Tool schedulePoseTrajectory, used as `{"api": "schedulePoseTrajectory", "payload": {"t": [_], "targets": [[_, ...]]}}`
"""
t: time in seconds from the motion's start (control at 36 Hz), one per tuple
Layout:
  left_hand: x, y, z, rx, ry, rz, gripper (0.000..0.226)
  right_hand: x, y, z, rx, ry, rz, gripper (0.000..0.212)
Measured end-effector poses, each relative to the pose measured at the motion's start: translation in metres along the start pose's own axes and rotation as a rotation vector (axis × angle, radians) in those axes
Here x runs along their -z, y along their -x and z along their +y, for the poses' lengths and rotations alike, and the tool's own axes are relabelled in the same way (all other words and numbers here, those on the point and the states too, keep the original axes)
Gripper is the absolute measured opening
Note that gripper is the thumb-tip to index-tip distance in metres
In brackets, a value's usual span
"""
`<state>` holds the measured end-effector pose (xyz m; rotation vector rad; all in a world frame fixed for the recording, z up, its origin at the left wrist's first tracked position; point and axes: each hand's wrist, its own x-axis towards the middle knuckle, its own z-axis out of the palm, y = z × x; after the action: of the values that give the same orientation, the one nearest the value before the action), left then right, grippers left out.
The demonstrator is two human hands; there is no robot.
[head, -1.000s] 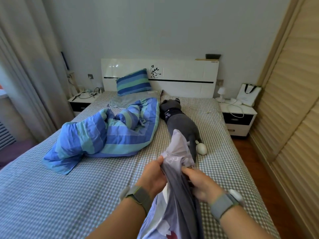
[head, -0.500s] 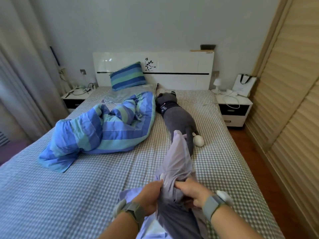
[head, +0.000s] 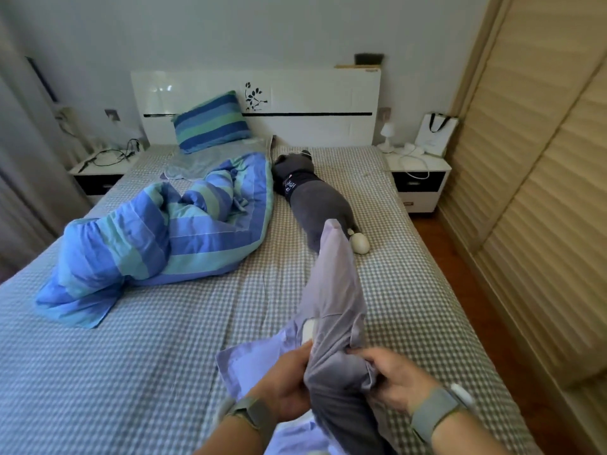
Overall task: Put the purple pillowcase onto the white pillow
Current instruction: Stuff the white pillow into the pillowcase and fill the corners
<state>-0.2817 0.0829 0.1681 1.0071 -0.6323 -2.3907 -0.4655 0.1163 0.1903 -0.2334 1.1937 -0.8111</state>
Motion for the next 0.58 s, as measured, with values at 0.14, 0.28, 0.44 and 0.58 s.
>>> {"api": "schedulePoseTrajectory", "payload": {"t": [0.14, 0.28, 0.44, 0.58], "targets": [[-0.003, -0.017, 0.012, 0.007, -0.081, 0.002, 0.056, -0.014, -0.002, -0.001, 0.112, 0.14, 0.111, 0.031], [0.001, -0.017, 0.015, 0.094, -0.095, 0.031, 0.043, -0.037, -0.015, -0.005, 0.109, 0.425, 0.303, 0.033], [0.02, -0.011, 0.019, -0.236, -0.474, 0.393, 0.033, -0.05, -0.009, -0.008, 0.166, 0.826, 0.71, 0.032], [-0.025, 0.006, 0.111, -0.59, -0.809, 0.41, 0.045, -0.065, 0.027, -0.125, 0.406, 1.276, 1.061, 0.02]]}}
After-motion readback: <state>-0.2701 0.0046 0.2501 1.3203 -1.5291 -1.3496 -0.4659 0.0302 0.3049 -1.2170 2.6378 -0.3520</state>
